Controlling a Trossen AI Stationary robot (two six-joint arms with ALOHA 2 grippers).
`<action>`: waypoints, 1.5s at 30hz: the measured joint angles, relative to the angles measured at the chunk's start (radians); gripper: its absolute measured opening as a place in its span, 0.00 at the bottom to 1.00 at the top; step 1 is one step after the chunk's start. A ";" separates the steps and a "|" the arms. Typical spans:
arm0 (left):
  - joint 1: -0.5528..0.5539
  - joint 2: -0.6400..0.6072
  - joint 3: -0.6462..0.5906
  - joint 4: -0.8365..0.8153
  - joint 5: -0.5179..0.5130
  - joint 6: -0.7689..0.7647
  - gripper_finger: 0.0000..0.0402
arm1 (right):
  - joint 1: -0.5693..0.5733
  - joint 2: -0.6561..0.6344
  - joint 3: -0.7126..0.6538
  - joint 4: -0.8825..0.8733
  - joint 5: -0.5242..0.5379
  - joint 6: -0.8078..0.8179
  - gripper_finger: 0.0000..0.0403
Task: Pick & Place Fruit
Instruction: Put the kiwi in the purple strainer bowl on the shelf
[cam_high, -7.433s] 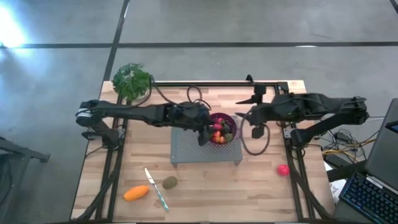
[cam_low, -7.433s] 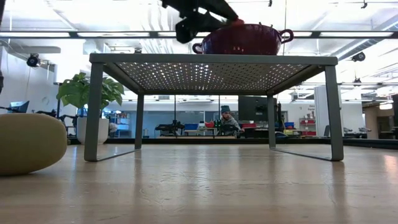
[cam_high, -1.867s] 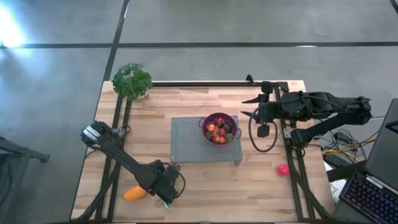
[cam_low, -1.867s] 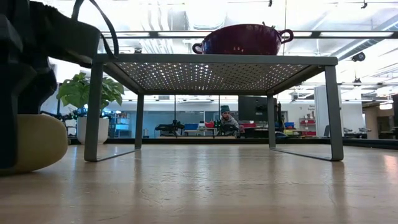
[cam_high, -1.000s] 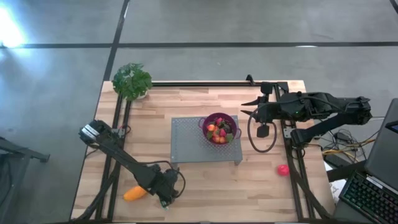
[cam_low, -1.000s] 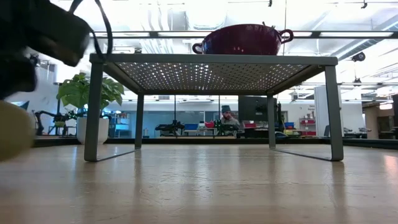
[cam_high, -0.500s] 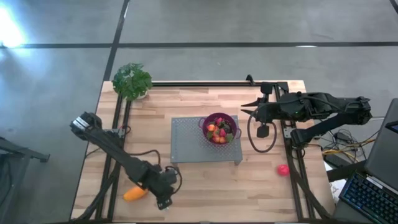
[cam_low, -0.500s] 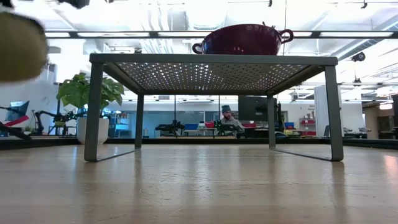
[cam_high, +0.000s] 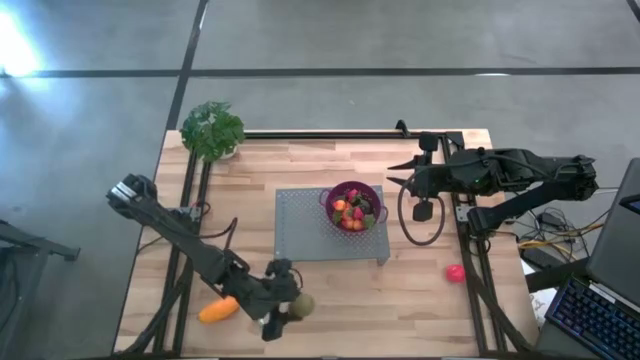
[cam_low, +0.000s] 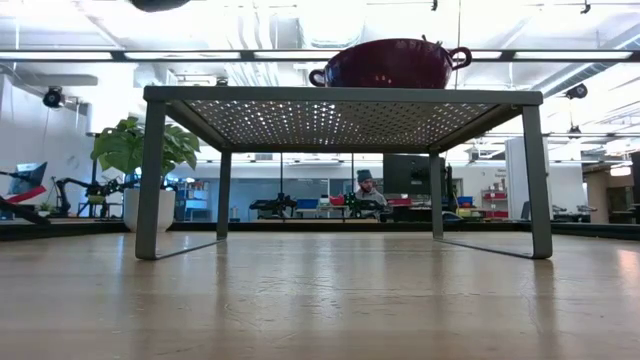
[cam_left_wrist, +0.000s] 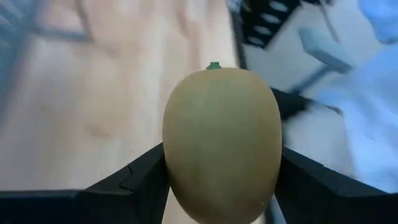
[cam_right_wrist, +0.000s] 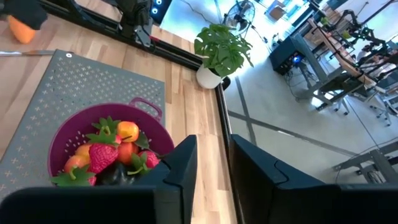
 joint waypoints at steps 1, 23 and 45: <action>0.003 -0.002 0.000 0.004 -0.040 0.028 0.61 | 0.000 0.000 0.000 0.000 0.000 0.000 0.24; 0.281 -0.021 0.084 0.332 -0.407 0.563 0.61 | 0.000 -0.008 0.000 -0.003 0.006 -0.048 0.33; 0.578 -0.013 0.223 0.068 -0.149 0.609 0.61 | -0.133 -0.094 0.003 0.032 0.250 -0.010 0.31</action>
